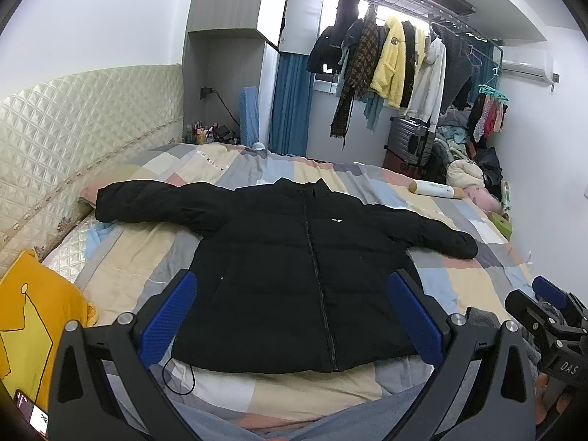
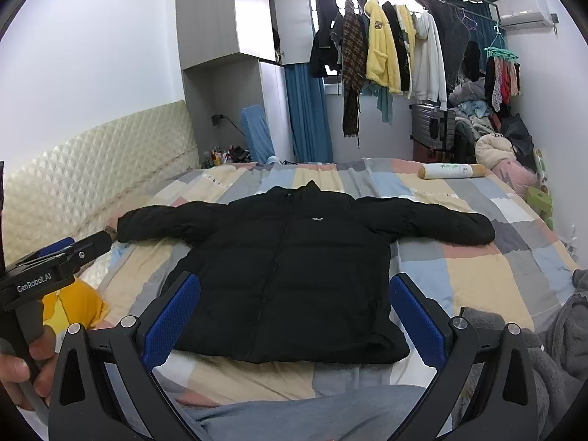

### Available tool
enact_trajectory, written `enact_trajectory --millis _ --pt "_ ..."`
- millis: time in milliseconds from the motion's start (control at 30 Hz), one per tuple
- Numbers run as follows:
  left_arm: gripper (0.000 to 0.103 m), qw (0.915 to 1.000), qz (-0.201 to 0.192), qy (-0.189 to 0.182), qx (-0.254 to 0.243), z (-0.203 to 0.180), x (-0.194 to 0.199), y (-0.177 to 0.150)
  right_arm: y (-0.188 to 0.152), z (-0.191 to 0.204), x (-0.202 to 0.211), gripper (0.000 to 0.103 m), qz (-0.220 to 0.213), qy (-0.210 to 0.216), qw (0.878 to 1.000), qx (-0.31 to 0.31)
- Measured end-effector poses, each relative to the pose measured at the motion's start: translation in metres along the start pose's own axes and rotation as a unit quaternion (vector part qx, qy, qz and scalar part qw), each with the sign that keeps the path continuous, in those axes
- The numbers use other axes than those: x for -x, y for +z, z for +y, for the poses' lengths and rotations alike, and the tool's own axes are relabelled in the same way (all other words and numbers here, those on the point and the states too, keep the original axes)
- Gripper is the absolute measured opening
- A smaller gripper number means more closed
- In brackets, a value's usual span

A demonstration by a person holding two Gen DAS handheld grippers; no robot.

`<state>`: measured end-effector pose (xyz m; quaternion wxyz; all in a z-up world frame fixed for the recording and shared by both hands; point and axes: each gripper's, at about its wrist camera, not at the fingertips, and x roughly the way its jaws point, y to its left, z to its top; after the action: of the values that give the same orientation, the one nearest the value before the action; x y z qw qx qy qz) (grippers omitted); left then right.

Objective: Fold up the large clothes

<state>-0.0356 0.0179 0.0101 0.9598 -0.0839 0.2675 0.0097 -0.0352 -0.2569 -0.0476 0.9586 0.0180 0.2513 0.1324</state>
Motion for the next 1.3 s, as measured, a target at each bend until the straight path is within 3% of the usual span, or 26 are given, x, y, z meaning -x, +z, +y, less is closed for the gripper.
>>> enact_trajectory --millis 1300 --pt "0.103 0.9995 0.028 0.0 -0.018 -0.017 -0.023 -0.009 -0.003 -0.008 -0.026 0.103 0.02 -0.01 1.0 -0.006"
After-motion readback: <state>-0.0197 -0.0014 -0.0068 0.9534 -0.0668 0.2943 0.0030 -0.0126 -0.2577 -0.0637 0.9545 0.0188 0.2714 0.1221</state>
